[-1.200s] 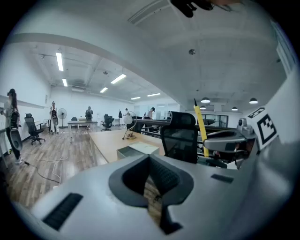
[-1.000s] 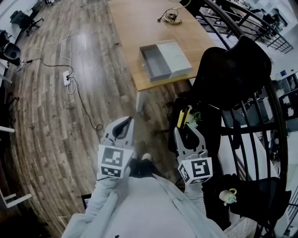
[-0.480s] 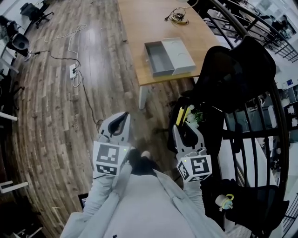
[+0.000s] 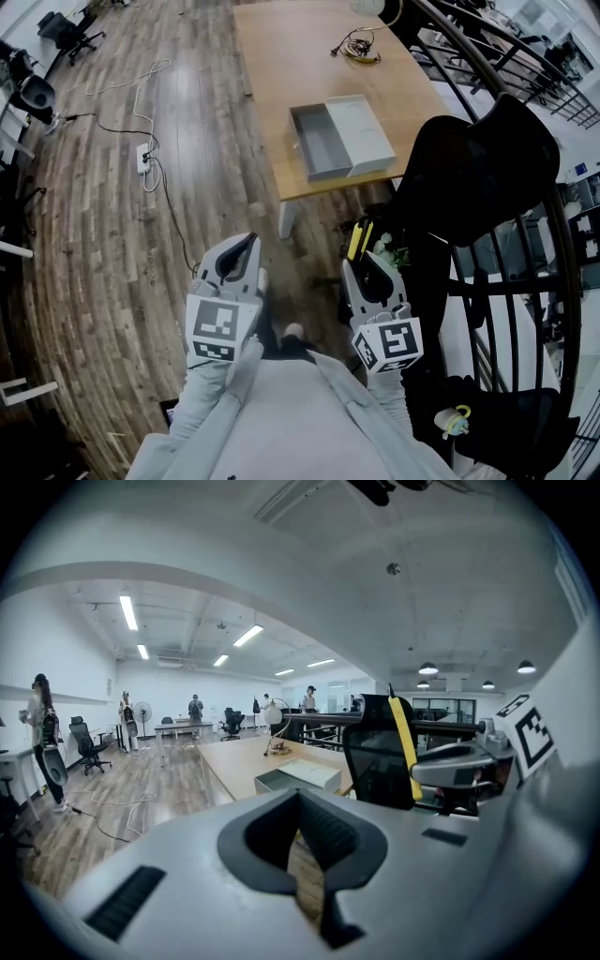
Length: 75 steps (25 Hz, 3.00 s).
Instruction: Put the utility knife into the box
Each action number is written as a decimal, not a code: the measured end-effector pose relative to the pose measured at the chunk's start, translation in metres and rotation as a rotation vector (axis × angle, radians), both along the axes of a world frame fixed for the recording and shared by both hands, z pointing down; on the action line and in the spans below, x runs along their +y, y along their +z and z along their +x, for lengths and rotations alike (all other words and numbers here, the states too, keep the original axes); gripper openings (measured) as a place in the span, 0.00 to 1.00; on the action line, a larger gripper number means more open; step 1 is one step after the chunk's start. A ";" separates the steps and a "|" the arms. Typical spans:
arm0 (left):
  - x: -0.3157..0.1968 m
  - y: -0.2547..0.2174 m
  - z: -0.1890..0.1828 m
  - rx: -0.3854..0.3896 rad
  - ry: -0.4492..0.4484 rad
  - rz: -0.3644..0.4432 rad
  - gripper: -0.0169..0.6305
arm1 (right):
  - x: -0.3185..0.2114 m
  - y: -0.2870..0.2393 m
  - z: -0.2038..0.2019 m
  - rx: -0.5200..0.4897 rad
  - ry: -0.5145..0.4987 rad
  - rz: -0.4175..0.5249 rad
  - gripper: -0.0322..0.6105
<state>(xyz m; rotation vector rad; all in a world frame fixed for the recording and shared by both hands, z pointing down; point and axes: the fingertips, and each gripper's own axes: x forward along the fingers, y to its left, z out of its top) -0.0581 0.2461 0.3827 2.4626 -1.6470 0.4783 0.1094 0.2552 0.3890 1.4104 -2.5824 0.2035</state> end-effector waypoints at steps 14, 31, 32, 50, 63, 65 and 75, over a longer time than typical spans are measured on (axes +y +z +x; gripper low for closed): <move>-0.177 -0.017 -0.050 0.008 0.145 0.026 0.05 | -0.158 -0.015 -0.056 0.019 0.119 0.013 0.25; -0.251 0.002 -0.035 0.043 0.293 -0.010 0.05 | -0.207 0.001 -0.050 0.045 0.277 -0.049 0.25; -0.256 0.002 -0.034 0.044 0.289 -0.009 0.06 | -0.212 0.001 -0.049 0.045 0.273 -0.049 0.25; -0.396 -0.016 0.046 0.029 0.200 0.038 0.05 | -0.356 0.000 0.006 0.031 0.100 -0.052 0.25; -0.426 -0.009 0.049 0.005 0.178 0.011 0.05 | -0.390 0.000 0.008 0.023 0.066 -0.065 0.25; -0.427 -0.009 0.047 0.005 0.181 0.012 0.05 | -0.391 0.001 0.006 0.027 0.065 -0.067 0.25; -0.424 0.001 0.036 0.018 0.174 0.001 0.05 | -0.387 0.021 -0.016 0.046 0.045 -0.128 0.25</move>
